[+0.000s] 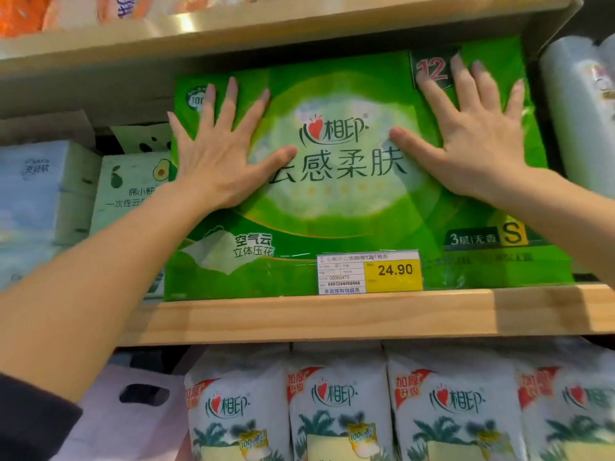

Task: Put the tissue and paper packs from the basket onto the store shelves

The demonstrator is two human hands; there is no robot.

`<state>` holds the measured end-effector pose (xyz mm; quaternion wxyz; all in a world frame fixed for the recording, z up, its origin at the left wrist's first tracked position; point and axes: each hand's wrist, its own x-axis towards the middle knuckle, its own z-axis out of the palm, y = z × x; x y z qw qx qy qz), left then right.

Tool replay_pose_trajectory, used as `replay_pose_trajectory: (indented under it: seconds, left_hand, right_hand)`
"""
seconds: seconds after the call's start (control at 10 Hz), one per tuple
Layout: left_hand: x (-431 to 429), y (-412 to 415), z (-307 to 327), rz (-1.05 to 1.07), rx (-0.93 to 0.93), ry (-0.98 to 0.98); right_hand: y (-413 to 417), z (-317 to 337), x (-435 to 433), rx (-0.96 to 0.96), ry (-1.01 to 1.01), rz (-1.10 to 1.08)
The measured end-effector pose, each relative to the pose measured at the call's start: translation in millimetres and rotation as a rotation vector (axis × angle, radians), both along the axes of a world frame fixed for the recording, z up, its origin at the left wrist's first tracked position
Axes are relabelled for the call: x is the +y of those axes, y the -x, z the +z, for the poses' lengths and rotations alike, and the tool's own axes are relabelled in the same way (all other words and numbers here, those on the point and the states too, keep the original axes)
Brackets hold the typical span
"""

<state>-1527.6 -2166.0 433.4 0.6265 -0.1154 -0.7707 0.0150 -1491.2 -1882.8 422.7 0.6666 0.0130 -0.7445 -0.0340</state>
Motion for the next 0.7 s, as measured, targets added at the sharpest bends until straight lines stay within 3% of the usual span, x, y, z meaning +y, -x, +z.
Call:
replay_pose_trajectory:
  seconds: [0.3, 0.7]
  left_hand:
    - [-25.4, -38.9, -11.9, -0.077, -0.142, 0.07]
    - [-70.6, -102.8, -77.0, -0.16, -0.353, 0.1]
  right_hand:
    - [-36.1, -7.7, -13.3, -0.174, -0.011, 0.034]
    - [-110.8, -70.6, -30.8, -0.4, -0.053, 0.15]
